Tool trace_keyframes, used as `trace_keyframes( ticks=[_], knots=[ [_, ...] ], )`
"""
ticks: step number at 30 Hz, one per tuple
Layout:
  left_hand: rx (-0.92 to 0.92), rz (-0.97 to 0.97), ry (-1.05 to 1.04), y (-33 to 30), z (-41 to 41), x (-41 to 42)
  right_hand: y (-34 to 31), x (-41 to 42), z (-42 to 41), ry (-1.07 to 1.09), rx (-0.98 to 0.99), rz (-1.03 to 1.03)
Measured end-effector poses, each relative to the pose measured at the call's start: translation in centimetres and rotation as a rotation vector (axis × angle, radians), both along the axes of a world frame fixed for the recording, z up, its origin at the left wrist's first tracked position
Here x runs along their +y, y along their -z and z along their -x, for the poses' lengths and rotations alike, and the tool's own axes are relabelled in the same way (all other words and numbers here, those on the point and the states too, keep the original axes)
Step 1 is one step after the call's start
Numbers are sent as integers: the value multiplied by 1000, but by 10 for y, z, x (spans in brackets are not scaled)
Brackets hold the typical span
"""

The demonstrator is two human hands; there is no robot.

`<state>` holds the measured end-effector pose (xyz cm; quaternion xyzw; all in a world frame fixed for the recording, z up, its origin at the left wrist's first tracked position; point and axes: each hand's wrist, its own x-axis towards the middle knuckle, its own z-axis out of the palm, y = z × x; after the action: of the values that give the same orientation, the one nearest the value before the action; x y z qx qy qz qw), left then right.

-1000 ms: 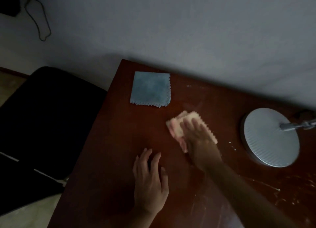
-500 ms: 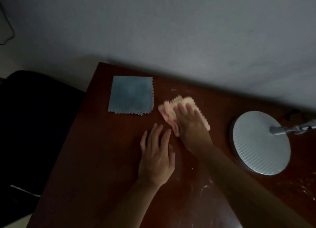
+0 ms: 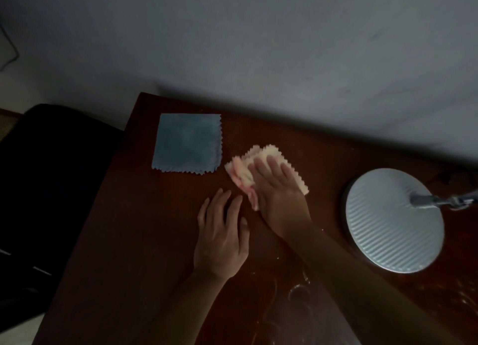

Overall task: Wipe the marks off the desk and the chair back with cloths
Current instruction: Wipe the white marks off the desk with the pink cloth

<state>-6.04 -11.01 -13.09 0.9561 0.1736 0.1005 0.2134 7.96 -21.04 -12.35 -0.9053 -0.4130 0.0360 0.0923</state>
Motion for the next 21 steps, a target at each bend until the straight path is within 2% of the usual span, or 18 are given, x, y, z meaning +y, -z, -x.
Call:
trace_keyframes(
  ticks=[4,6,12,14,17,21],
  knots=[
    [10,-4,-27,-1,-4,-1,-4,40,-74,112,31,56],
    [4,-10,-37,-1,-5,1,-4,43,-76,117,28,34],
    [1,-34,-23,2,-2,3,-7,-50,62,12,83,-45],
    [-1,-33,-19,3,-1,3,-8,-68,79,-41,105,-80],
    [6,43,15,-1,-1,2,-7,-64,35,-130,75,23],
    [-26,177,-39,-12,1,0,-12,-30,-31,-2,86,80]
  ],
)
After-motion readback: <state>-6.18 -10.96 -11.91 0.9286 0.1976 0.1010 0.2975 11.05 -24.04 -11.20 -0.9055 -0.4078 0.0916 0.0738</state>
